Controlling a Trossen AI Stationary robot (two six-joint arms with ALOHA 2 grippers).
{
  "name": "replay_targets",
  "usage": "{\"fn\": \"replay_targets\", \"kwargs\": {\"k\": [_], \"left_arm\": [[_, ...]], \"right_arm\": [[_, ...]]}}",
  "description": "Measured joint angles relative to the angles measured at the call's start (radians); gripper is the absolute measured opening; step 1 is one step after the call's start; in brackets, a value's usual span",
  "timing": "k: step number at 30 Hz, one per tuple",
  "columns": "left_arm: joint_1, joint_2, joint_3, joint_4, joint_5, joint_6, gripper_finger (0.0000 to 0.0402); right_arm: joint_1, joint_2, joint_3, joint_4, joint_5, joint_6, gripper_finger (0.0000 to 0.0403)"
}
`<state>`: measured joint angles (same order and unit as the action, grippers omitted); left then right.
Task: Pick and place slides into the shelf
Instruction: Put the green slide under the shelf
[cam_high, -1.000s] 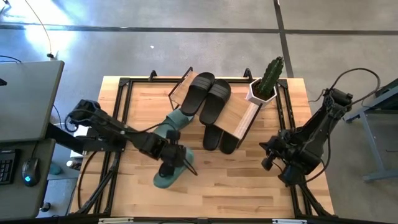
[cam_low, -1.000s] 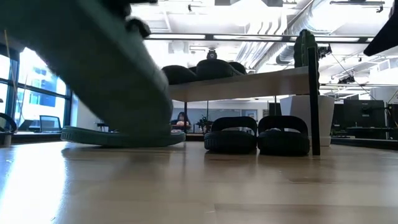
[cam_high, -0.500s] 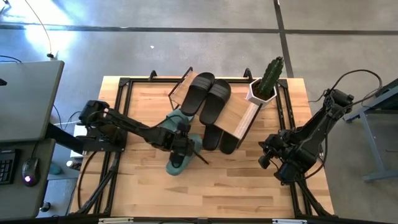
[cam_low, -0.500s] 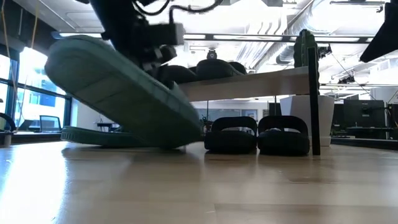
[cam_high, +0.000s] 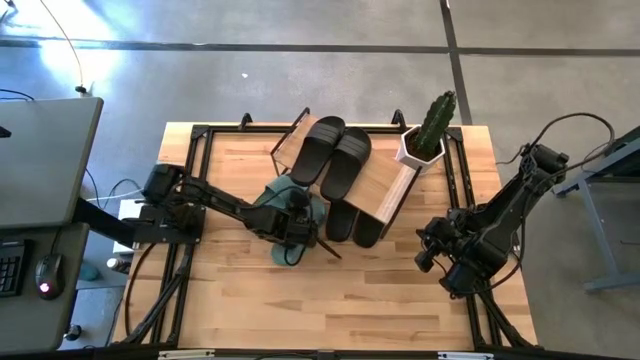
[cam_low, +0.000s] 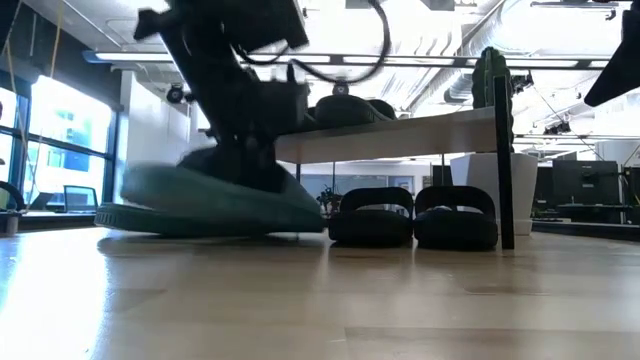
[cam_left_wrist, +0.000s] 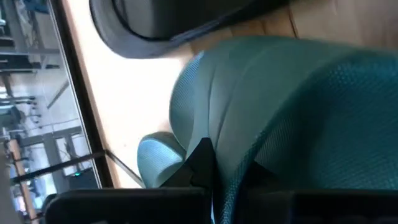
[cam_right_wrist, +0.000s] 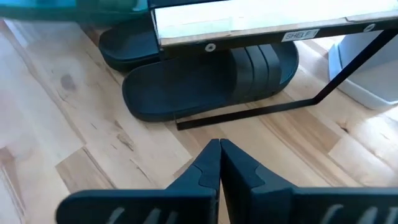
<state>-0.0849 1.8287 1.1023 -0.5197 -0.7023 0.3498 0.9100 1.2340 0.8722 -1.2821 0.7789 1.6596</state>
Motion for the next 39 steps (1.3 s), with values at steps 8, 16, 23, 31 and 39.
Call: {"fn": "replay_targets", "kwargs": {"k": [8,16,23,31,39], "left_arm": [[0.000,0.053,0.001,0.089,-0.051,0.088,0.0000],[0.014,0.075,0.000,0.113,-0.070,0.118,0.0000],[0.065,0.078,0.000,0.108,-0.073,0.135,0.0000],[0.070,0.078,0.000,0.105,-0.051,0.145,0.0015],[0.065,0.078,0.000,0.098,-0.059,0.148,0.0075]], "right_arm": [[0.000,0.009,0.000,0.005,-0.005,0.000,0.0000],[-0.001,0.016,0.000,0.014,-0.012,0.008,0.0000],[-0.001,0.015,0.000,0.012,-0.012,0.008,0.0000],[-0.001,0.015,0.000,0.013,-0.012,0.008,0.0000],[-0.001,0.015,0.000,0.010,-0.012,0.008,0.0000]]}}
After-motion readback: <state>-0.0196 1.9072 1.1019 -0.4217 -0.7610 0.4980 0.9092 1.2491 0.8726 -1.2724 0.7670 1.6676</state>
